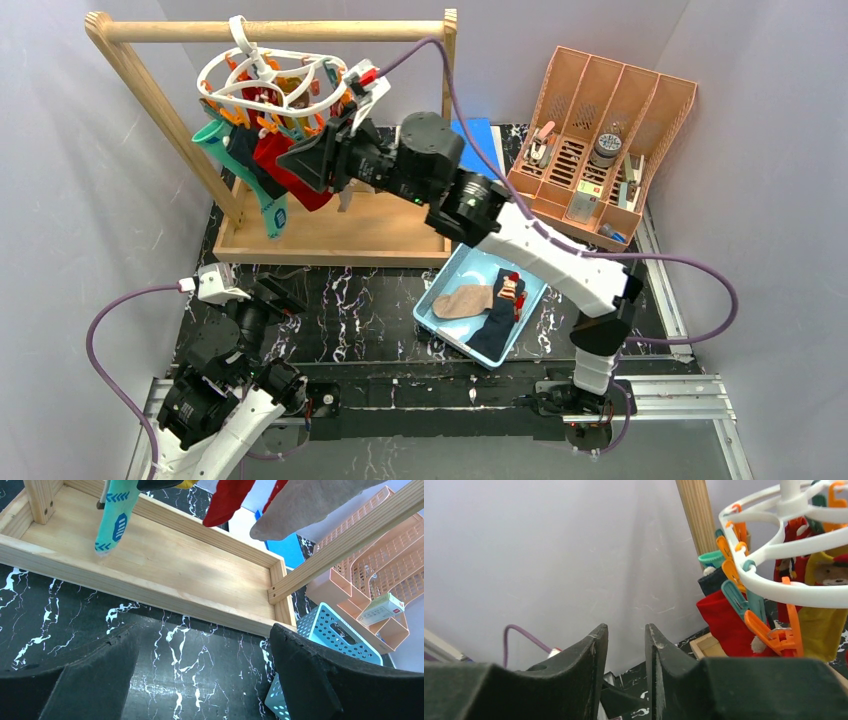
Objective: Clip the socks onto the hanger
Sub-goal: Adjust the hanger on the clothesline.
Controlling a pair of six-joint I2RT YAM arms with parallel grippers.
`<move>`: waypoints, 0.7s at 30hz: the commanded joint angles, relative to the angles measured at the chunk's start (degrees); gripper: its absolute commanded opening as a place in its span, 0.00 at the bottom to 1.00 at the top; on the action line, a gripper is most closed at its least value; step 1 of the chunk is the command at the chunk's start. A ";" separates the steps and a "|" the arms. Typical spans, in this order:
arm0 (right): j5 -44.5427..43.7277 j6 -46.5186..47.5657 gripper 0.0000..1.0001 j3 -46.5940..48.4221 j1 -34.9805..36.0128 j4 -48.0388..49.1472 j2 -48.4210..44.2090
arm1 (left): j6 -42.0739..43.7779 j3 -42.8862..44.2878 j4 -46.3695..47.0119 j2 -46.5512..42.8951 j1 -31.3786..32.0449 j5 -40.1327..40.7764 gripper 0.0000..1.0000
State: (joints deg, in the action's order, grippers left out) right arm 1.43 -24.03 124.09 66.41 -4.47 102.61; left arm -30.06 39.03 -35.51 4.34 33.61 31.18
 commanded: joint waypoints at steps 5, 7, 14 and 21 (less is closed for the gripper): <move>-5.39 -0.49 0.36 5.97 -2.11 9.04 6.70 | -0.08 0.17 -0.37 -0.03 0.23 1.53 0.98; -6.08 -2.39 0.35 5.12 -3.52 11.30 6.90 | -0.08 0.16 -0.45 -0.35 0.23 1.58 0.98; -7.68 -4.22 0.35 5.30 -7.05 14.10 7.44 | -0.17 0.07 -0.50 -1.17 0.23 2.02 0.99; -8.01 -7.28 0.35 4.35 -10.55 13.42 7.65 | -0.17 0.08 -0.50 -1.04 0.23 2.02 0.98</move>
State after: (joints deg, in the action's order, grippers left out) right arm -4.93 -29.28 126.76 57.34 4.93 111.15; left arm -30.06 39.03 -35.99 3.46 33.61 31.48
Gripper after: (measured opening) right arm 0.350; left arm 0.983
